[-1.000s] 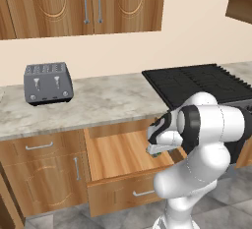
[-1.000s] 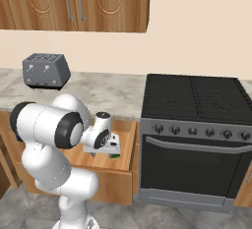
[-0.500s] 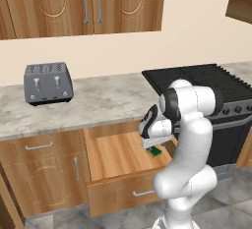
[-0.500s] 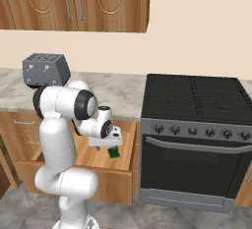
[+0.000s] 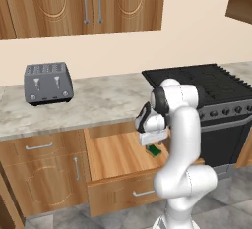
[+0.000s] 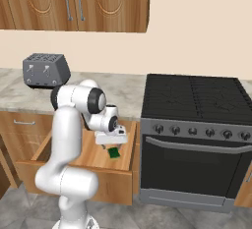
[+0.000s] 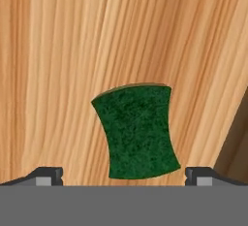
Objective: Restock the sink supplies by placing the sponge and soap dispenser on the counter and next to the sink. Make sure the soap dispenser is upright.
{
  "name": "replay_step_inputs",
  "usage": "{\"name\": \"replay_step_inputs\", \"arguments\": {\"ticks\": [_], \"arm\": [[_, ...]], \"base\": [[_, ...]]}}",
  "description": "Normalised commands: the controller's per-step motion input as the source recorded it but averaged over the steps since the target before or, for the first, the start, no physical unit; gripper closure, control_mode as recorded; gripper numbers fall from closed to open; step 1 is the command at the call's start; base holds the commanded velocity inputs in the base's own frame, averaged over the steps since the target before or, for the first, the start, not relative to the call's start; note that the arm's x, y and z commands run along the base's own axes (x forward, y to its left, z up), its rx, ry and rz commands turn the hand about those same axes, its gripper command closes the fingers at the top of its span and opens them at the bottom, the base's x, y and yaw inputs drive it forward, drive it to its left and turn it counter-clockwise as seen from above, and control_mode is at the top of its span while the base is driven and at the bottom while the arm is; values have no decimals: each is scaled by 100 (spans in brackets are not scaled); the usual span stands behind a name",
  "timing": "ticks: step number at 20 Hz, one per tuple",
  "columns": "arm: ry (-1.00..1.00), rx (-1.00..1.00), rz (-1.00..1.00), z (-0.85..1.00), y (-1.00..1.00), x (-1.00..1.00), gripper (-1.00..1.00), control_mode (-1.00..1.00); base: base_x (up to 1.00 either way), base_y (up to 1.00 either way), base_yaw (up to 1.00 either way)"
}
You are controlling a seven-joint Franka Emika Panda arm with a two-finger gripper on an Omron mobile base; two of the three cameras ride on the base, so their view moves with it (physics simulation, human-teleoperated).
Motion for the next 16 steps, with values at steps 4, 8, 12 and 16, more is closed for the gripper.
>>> {"name": "replay_step_inputs", "arguments": {"ticks": [4, 8, 12, 16], "arm": [[14, 0, 3, -54, -11, 29, -100, -100], [12, 0, 4, -49, -1, 7, -100, -100], [5, 0, 2, -27, -1, 0, -100, -100], [7, 0, 3, -36, 0, 0, -100, -100]], "base": [[0, 0, 0], [0, 0, 0], [0, 0, 0], [0, 0, 0]]}}
